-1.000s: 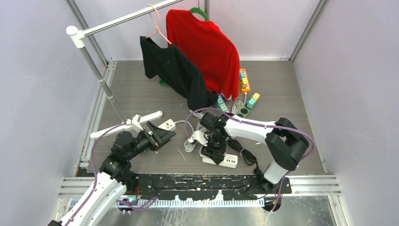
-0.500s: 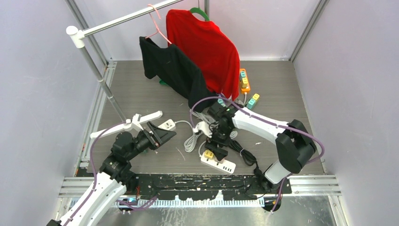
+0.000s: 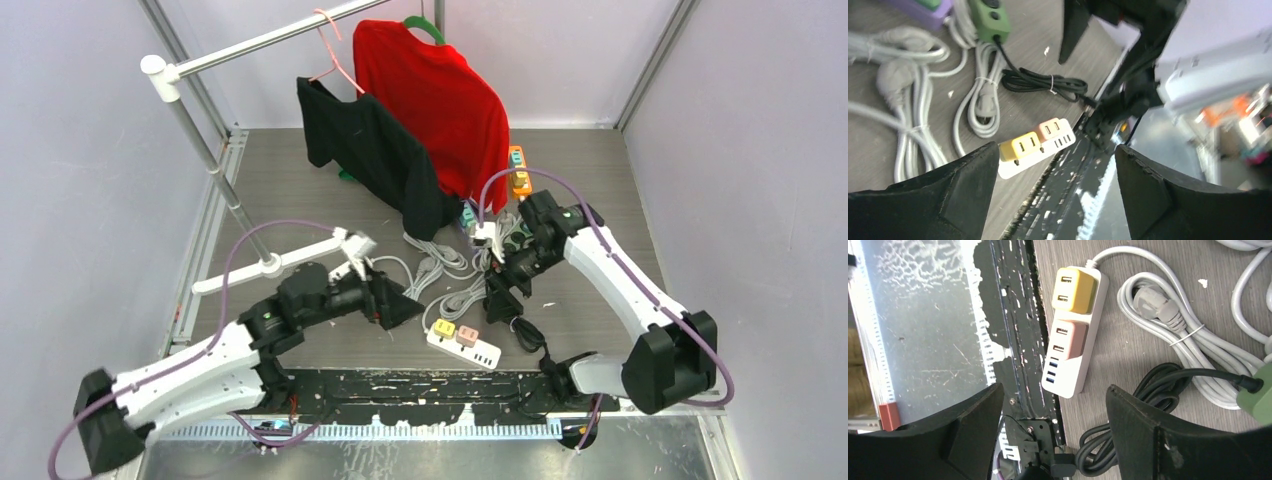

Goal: Pull the plug off the socket
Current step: Move the socket to the center of the board, then remove the plug from the socket.

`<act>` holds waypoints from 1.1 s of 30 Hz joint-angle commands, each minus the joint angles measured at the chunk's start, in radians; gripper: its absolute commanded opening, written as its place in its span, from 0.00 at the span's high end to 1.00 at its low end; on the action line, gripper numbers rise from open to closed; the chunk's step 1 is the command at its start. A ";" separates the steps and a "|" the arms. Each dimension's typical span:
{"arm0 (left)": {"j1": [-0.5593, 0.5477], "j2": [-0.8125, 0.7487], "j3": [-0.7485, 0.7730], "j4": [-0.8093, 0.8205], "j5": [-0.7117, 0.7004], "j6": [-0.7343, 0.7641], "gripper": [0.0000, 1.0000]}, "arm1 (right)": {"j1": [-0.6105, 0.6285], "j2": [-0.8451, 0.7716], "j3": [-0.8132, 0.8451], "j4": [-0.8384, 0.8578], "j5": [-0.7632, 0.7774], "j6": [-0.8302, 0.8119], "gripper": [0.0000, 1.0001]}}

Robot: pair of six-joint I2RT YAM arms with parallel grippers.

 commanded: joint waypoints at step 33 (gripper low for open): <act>-0.275 0.813 0.472 -0.236 0.097 1.076 0.42 | -0.201 -0.101 -0.147 -0.088 -0.219 -0.268 0.18</act>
